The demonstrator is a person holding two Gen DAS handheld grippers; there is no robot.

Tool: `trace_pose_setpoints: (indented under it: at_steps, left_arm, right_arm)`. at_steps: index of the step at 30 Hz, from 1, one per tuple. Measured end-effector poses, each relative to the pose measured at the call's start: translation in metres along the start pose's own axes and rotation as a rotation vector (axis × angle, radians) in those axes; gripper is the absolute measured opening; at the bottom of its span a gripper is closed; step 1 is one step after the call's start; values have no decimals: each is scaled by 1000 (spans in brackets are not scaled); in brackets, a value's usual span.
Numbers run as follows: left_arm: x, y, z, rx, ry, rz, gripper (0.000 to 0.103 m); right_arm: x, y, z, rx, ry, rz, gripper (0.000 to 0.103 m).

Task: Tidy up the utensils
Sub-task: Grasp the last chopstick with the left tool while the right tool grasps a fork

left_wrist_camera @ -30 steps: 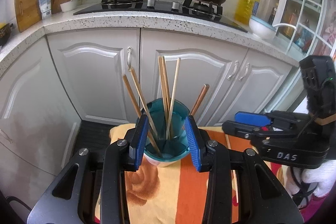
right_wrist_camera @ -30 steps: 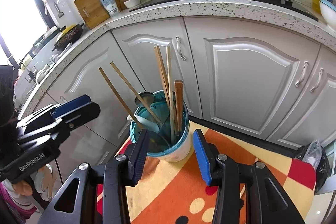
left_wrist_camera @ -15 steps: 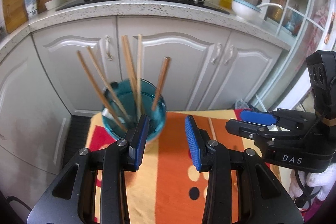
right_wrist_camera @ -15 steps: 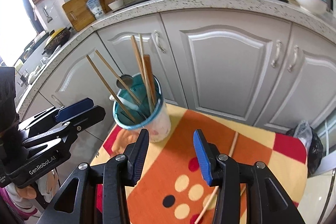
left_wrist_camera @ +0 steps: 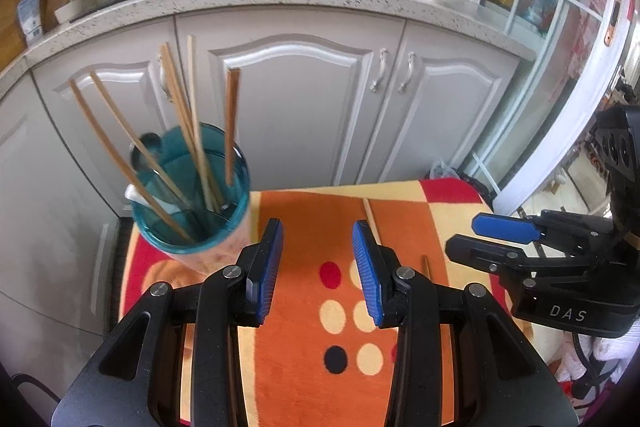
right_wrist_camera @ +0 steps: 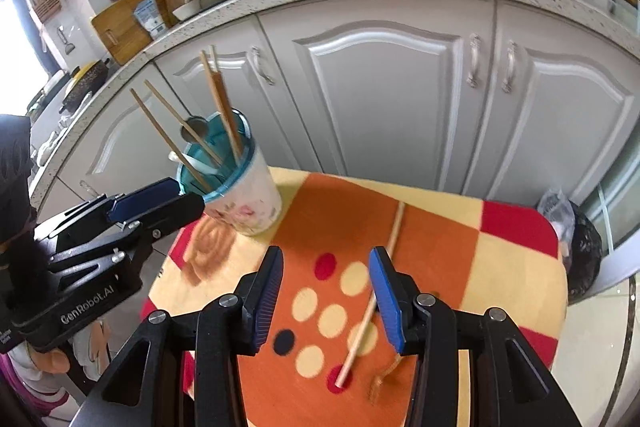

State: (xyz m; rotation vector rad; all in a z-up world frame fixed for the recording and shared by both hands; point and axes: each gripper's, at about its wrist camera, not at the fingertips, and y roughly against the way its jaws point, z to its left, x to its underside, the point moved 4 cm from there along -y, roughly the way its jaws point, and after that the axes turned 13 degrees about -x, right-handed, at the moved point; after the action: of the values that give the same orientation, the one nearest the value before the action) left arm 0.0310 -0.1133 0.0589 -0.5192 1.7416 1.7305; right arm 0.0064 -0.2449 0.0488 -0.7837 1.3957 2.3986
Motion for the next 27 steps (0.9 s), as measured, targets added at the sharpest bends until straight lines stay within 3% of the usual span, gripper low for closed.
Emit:
trace_pose_setpoints:
  at_steps: [5, 11, 16, 24, 27]
  left_arm:
    - [10, -16, -14, 59, -5, 57, 35]
    - [28, -46, -28, 89, -16, 147, 35]
    - [37, -73, -38, 118, -24, 224, 35]
    - [32, -118, -59, 136, -37, 300, 35]
    - [25, -140, -72, 147, -44, 323, 35]
  right_arm:
    - [21, 7, -29, 29, -64, 12, 43]
    - [62, -8, -82, 88, -175, 94, 43]
    - [81, -38, -113, 53, -271, 126, 43]
    - [75, -88, -118, 58, -200, 181, 14]
    - [73, -90, -115, 43, -124, 213, 11]
